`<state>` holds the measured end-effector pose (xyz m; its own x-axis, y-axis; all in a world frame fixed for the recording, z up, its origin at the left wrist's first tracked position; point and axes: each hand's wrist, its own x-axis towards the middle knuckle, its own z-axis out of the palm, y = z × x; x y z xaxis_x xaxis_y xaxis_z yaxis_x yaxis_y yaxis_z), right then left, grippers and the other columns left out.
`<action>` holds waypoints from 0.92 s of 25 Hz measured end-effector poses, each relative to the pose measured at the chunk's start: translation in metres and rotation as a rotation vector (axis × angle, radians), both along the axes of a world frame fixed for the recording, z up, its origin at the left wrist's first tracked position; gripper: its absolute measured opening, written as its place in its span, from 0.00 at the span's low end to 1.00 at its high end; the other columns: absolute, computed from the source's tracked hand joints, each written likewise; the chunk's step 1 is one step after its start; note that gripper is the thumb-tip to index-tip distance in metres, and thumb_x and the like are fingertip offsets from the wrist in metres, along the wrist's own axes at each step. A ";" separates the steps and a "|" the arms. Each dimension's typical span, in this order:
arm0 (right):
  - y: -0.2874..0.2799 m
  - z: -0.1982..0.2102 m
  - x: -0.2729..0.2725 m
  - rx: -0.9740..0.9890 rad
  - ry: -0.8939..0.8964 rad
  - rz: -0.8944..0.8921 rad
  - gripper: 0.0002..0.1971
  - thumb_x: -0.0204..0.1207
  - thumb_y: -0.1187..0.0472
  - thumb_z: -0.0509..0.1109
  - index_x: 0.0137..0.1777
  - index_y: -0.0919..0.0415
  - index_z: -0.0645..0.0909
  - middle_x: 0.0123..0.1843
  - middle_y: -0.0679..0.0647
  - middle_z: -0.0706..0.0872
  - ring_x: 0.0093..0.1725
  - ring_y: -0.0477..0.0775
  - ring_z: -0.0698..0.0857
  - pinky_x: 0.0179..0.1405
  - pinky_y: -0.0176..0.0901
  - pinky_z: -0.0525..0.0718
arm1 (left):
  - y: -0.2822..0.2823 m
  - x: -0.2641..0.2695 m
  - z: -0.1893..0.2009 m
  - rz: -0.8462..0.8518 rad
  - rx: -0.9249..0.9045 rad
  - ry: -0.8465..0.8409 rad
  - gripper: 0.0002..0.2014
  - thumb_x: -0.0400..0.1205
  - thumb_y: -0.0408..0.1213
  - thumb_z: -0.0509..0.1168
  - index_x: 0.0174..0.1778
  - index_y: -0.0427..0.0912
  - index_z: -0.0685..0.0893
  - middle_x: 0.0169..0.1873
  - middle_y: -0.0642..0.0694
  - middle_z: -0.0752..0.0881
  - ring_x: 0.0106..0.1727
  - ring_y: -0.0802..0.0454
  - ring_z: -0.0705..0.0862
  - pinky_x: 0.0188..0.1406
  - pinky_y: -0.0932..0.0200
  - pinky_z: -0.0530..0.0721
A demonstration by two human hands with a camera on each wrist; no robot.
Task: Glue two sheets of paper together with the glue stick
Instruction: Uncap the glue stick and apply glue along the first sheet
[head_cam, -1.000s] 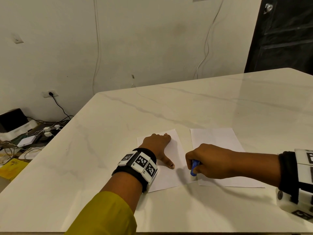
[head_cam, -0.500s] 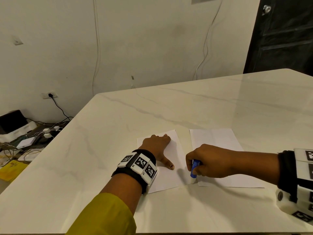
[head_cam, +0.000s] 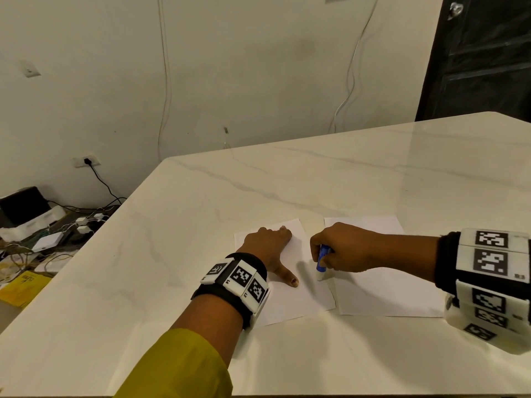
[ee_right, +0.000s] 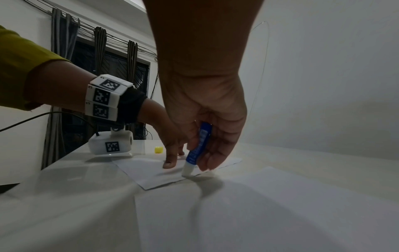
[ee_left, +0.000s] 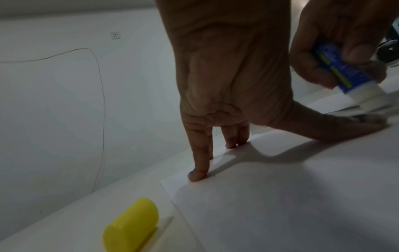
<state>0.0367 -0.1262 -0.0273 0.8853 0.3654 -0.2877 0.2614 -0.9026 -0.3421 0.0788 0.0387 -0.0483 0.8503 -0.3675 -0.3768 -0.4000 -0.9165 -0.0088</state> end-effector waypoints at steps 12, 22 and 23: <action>0.010 -0.004 0.068 0.028 -0.035 -0.157 0.11 0.77 0.68 0.67 0.59 0.67 0.81 0.63 0.64 0.84 0.46 0.55 0.81 0.36 0.36 0.80 | 0.000 -0.002 0.001 -0.010 0.011 -0.014 0.50 0.66 0.57 0.76 0.78 0.44 0.60 0.72 0.41 0.74 0.70 0.40 0.73 0.65 0.46 0.75; 0.020 -0.003 0.103 0.009 -0.086 -0.210 0.13 0.77 0.70 0.65 0.60 0.70 0.81 0.63 0.66 0.85 0.53 0.62 0.85 0.31 0.36 0.77 | -0.001 -0.005 0.005 -0.025 0.007 -0.012 0.48 0.66 0.57 0.77 0.77 0.44 0.62 0.72 0.40 0.74 0.68 0.39 0.75 0.65 0.44 0.76; 0.022 -0.003 0.106 0.008 -0.099 -0.215 0.13 0.77 0.70 0.65 0.60 0.70 0.81 0.63 0.66 0.85 0.56 0.63 0.85 0.36 0.41 0.82 | -0.001 -0.004 0.005 -0.026 0.003 -0.013 0.48 0.66 0.56 0.77 0.77 0.44 0.62 0.72 0.40 0.73 0.68 0.39 0.75 0.65 0.44 0.76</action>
<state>0.1429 -0.1045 -0.0301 0.9666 0.1677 -0.1938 0.0962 -0.9384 -0.3319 0.0744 0.0382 -0.0434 0.8453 -0.3882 -0.3672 -0.4232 -0.9059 -0.0164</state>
